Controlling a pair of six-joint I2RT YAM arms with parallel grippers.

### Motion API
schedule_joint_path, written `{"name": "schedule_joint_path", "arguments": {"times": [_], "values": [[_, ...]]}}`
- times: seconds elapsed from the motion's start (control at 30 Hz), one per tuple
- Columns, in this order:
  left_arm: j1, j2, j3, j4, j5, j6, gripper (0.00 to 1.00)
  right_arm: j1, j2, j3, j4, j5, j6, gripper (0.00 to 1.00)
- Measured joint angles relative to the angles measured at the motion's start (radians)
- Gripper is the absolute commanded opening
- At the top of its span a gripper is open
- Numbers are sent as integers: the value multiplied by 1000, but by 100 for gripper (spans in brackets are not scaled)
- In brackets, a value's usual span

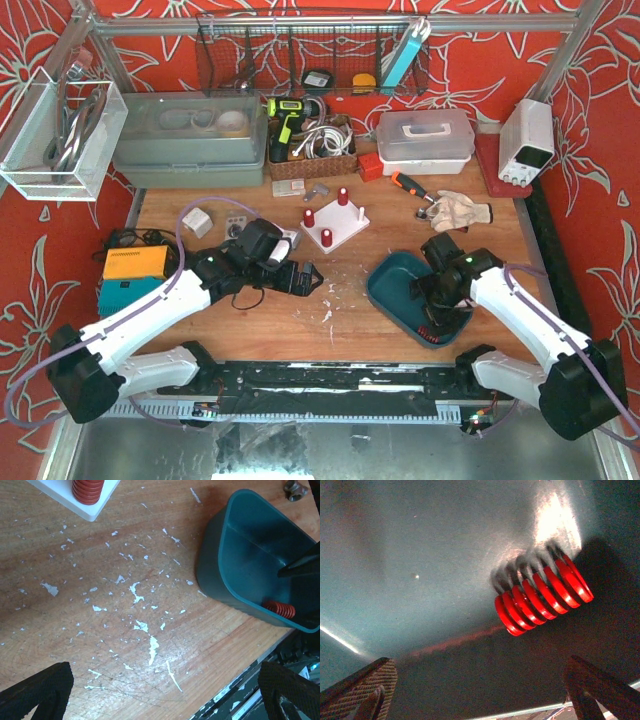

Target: Install the large spring

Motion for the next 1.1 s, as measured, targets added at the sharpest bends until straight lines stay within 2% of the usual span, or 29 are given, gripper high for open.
{"name": "schedule_joint_path", "arguments": {"times": [0.4,0.7,0.87,0.93,1.1], "values": [[0,-19,0,-35,-19,27,100,0,18,-116,90,13,103,89],[0,-16,35,-61,-37,53,100,-1,30,-162,200,119,136,65],[0,-10,46,-69,-48,64,100,-4,31,-164,239,175,132,41],[0,-6,49,-69,-50,65,100,-6,35,-164,254,187,126,37],[0,-4,49,-72,-52,67,100,-7,53,-164,277,201,116,39]]}}
